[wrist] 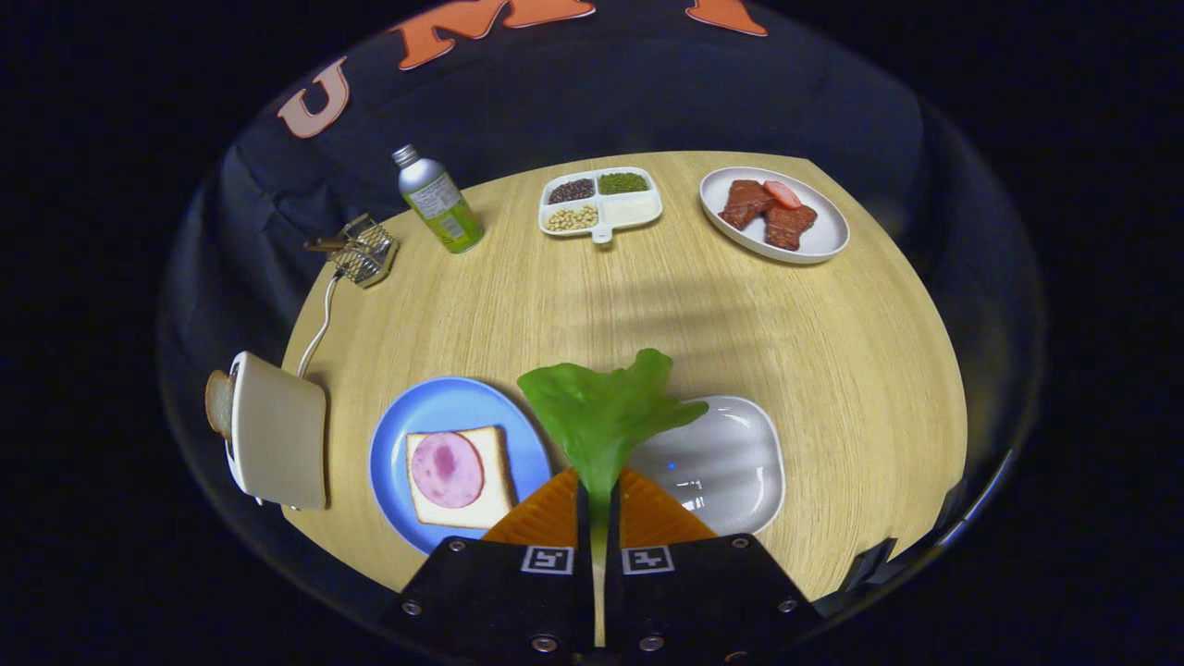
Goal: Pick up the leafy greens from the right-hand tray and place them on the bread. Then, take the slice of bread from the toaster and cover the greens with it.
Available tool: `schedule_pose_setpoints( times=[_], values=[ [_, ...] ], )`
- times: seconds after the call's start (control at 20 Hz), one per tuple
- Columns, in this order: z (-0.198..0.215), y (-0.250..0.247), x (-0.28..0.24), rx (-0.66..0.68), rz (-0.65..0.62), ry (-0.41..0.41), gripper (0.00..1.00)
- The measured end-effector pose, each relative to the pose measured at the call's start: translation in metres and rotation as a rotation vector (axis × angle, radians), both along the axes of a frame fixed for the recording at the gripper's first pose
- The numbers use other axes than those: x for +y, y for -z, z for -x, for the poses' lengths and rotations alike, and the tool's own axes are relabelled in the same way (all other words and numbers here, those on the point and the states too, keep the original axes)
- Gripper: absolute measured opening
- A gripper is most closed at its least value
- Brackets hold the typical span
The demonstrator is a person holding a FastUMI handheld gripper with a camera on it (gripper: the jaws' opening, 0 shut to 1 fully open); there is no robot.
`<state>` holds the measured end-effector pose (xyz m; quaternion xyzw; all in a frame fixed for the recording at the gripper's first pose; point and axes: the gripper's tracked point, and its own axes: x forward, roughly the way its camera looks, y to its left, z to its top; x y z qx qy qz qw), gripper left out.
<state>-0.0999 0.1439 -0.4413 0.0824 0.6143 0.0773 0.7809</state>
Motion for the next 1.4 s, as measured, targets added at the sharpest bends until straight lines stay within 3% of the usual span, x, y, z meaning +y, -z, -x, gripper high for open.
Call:
schedule_pose_setpoints(
  times=[0.9, 1.3, 1.4],
  values=[
    [0.014, 0.009, 0.113, 0.056, -0.053, -0.211, 0.09],
    [0.016, 0.014, 0.115, 0.065, -0.032, -0.238, 0.27],
    [0.016, 0.016, 0.113, 0.064, -0.021, -0.239, 0.36]
  ],
)
